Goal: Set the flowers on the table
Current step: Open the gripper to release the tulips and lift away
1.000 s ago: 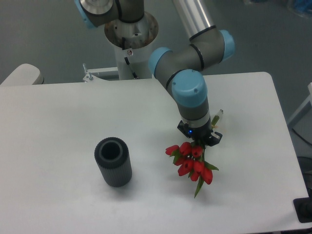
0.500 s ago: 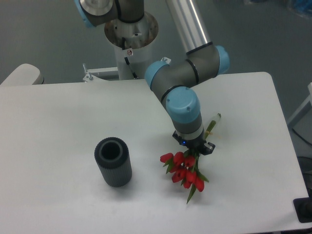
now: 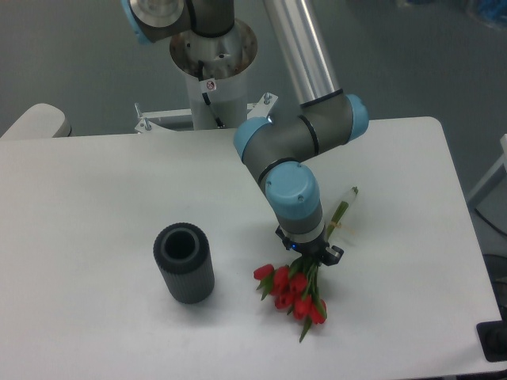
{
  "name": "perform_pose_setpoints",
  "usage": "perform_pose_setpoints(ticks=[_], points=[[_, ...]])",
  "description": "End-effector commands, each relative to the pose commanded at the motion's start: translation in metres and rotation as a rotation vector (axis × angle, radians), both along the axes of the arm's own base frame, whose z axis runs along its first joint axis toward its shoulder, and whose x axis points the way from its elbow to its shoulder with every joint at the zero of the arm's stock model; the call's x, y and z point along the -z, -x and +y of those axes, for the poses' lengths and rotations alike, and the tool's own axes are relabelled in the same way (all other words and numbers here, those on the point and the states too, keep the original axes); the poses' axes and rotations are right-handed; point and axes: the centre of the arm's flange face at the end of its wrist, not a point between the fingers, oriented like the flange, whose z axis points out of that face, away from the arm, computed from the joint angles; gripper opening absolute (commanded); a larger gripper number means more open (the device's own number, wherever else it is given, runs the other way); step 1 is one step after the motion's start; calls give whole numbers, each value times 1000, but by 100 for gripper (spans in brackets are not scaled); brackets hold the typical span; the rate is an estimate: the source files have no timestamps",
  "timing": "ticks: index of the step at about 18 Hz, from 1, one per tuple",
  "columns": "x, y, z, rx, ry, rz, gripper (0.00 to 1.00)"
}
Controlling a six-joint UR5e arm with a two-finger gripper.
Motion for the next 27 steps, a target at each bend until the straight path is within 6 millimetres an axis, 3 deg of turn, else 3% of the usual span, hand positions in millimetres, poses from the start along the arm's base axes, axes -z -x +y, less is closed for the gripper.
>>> perform_pose_setpoints(ticks=[1,6,8,12,14,19,22,27], points=[[-6,3,2,-3,-10,11,100],[-58,17,19,6,-84,78,100],[-82,19,34,18,-126,104,100],[-119,5,65,73,-178,148,100],[-135,5,67,77,-187,154,100],[-200,7,51,171,-170,113,100],[-219,25,37,226,-195,101,100],[-229,67,-10,388,-138,67,100]])
